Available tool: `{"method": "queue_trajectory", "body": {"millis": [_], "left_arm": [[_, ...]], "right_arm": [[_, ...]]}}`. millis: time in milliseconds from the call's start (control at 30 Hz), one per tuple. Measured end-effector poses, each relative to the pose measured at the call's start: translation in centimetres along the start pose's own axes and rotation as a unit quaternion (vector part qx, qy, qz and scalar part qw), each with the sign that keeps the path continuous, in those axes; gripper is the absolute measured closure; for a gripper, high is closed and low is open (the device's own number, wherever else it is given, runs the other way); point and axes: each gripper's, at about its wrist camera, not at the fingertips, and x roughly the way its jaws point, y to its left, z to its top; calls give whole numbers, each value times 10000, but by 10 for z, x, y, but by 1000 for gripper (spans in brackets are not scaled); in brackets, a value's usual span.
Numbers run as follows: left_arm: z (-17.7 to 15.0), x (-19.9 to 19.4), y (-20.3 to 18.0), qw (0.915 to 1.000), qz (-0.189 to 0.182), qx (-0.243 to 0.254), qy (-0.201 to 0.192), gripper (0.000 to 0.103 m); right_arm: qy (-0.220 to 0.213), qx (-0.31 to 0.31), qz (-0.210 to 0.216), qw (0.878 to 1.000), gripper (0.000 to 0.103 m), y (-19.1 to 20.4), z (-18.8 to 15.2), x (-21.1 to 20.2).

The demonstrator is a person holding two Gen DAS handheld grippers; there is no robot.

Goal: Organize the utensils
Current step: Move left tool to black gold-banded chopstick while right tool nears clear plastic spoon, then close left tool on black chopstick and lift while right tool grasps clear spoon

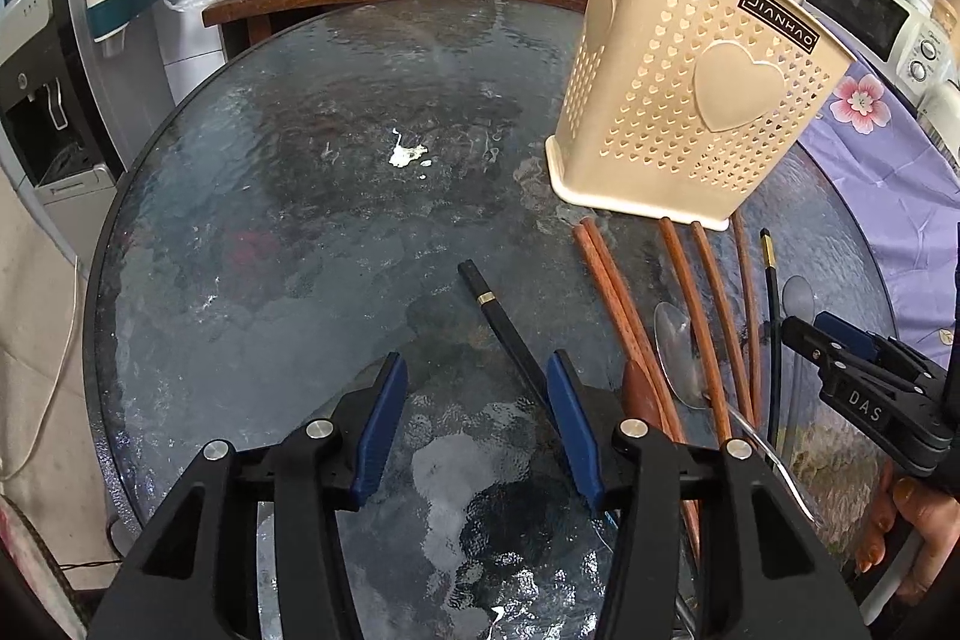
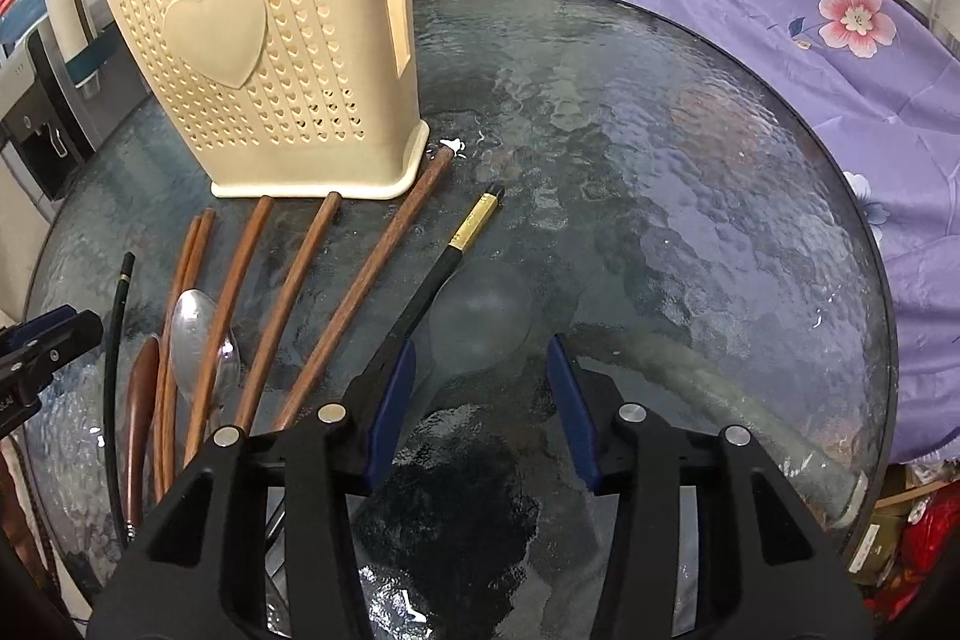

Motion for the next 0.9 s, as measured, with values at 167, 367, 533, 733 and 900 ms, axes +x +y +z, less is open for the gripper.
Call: {"method": "queue_trajectory", "body": {"millis": [167, 367, 533, 733, 900], "left_arm": [[1, 1, 1, 10000, 18, -6, 11, 56], [9, 5, 0, 9999, -13, -85, 65, 56], [15, 12, -8, 9998, 109, -11, 141, 57], [18, 24, -14, 9990, 334, 77, 271, 64], [21, 27, -18, 9987, 409, 141, 272, 73]], "right_arm": [[-54, -96, -50, 9999, 58, 7, 1, 2], [-61, -246, 21, 9997, 63, 11, -1, 0], [-23, -316, 109, 9994, 65, 11, -2, 1], [-2, -370, 174, 9992, 66, 6, 4, 5], [-12, -380, 224, 9990, 66, 3, 7, 9]]}}
